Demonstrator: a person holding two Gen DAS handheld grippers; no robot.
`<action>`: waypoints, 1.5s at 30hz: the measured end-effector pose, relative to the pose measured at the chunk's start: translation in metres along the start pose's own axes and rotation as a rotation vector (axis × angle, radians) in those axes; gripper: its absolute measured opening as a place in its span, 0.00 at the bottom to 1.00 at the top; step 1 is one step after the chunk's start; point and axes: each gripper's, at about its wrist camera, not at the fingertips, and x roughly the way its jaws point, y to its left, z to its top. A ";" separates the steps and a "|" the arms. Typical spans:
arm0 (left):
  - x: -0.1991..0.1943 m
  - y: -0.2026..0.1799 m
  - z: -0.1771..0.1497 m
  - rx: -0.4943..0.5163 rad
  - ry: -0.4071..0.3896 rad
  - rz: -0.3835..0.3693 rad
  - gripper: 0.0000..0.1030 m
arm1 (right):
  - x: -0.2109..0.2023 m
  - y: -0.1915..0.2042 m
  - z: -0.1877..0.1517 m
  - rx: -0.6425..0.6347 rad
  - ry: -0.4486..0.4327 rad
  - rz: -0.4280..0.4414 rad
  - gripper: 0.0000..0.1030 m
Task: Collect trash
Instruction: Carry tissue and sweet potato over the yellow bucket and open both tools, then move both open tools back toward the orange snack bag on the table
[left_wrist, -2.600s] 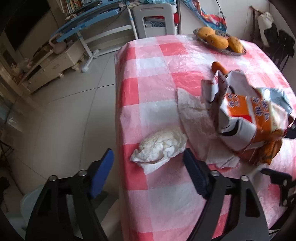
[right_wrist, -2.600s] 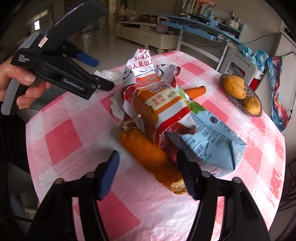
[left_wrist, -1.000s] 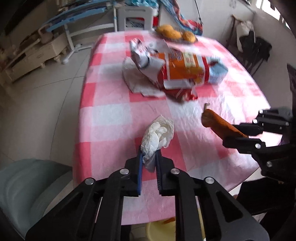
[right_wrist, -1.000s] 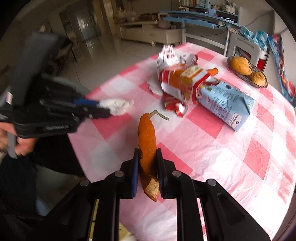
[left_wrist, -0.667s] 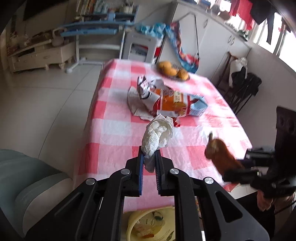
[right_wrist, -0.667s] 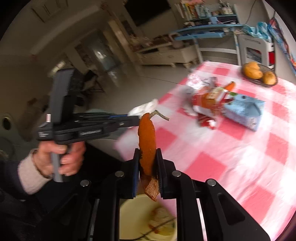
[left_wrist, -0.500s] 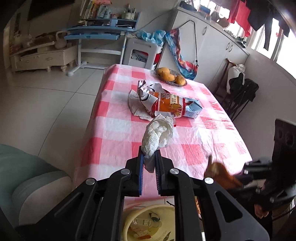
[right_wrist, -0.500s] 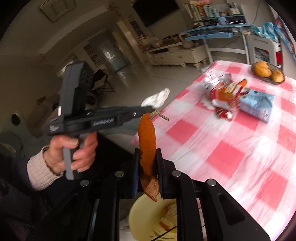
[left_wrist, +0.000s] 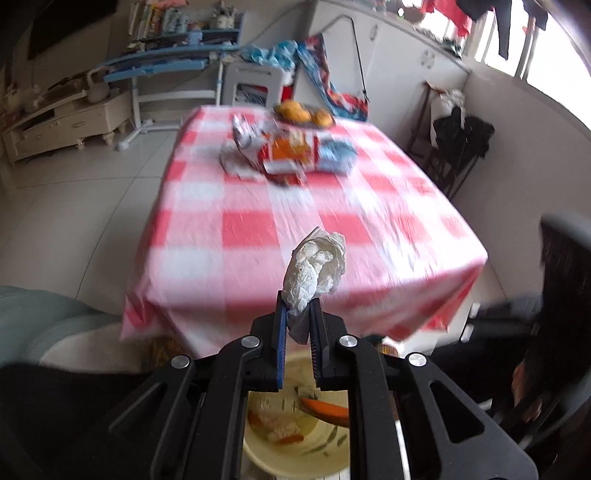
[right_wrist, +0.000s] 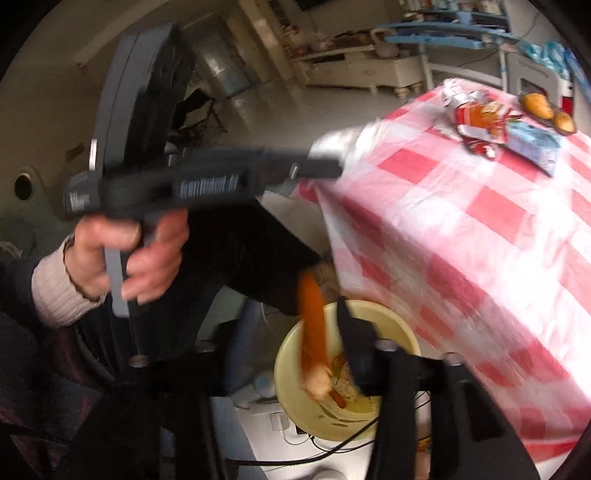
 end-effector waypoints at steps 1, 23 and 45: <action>0.002 -0.006 -0.009 0.016 0.034 -0.009 0.11 | -0.007 -0.002 -0.002 0.019 -0.029 -0.013 0.51; 0.011 -0.045 -0.032 0.203 0.024 0.148 0.69 | -0.043 -0.043 -0.004 0.241 -0.245 -0.314 0.78; 0.000 -0.045 -0.027 0.193 -0.082 0.195 0.77 | -0.039 -0.040 -0.003 0.207 -0.251 -0.368 0.80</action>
